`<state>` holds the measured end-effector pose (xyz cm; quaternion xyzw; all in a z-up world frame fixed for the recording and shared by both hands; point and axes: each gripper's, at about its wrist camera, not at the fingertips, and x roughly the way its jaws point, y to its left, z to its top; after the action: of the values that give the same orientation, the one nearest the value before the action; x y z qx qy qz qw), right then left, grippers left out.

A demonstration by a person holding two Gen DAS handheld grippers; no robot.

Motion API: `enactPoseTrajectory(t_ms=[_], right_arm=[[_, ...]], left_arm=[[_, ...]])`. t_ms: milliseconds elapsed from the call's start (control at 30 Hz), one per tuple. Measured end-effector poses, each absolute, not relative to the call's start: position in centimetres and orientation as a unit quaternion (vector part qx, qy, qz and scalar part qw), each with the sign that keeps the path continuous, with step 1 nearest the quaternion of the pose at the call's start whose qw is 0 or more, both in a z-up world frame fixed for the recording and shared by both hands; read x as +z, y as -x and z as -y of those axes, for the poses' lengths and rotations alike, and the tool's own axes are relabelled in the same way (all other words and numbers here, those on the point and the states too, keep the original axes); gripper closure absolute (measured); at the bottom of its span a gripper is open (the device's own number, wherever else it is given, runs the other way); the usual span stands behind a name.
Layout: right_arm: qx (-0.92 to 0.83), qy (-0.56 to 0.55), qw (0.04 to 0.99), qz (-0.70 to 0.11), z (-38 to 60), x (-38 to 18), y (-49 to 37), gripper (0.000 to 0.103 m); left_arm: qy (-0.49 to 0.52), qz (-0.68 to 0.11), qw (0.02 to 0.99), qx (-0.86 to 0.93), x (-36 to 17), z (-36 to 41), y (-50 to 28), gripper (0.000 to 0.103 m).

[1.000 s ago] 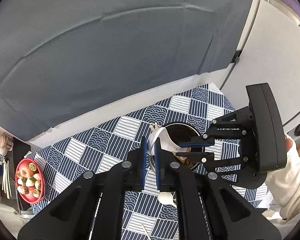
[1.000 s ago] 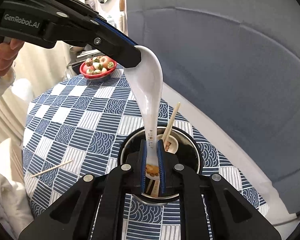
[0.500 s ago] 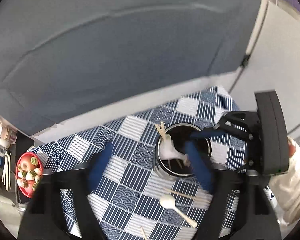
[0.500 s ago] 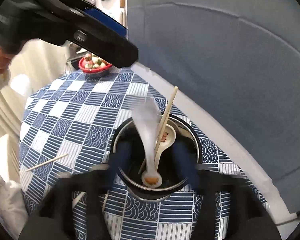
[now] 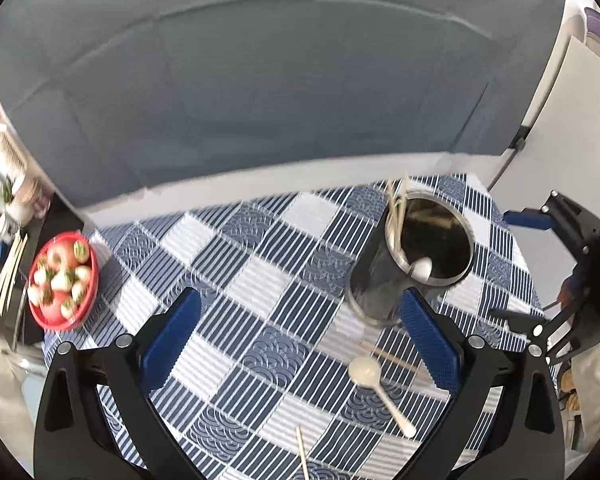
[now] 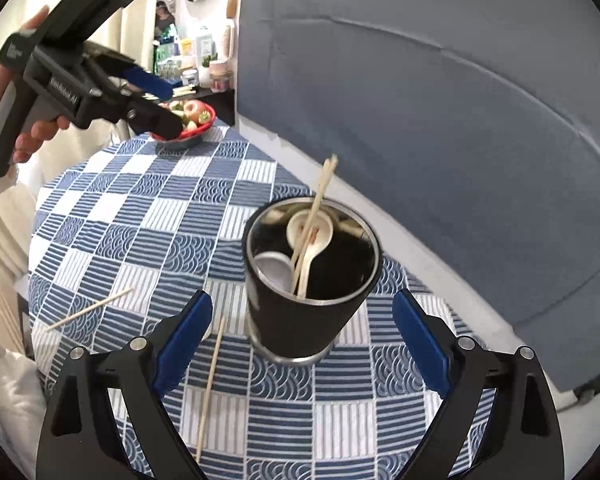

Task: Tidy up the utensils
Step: 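Move both tools over the loose wooden chopstick on the cloth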

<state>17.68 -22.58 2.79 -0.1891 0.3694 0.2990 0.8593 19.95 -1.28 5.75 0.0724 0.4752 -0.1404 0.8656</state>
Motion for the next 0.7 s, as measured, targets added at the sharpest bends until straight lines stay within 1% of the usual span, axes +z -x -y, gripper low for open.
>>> enactPoseTrajectory(t_ms=[467,700], right_arm=[[0.281,0.203,0.830,-0.436,20.1,-0.8,-13.6,0.016],[0.269,0.217,0.811,-0.472,19.5,-2.8,-12.9,0.016]], left_arm=[[-0.062,-0.520,0.841,-0.135,-0.1,-3.4,-16.8,0.006],[-0.075,-0.551,0.820,-0.133,-3.7,-5.3,-15.6,0.006]])
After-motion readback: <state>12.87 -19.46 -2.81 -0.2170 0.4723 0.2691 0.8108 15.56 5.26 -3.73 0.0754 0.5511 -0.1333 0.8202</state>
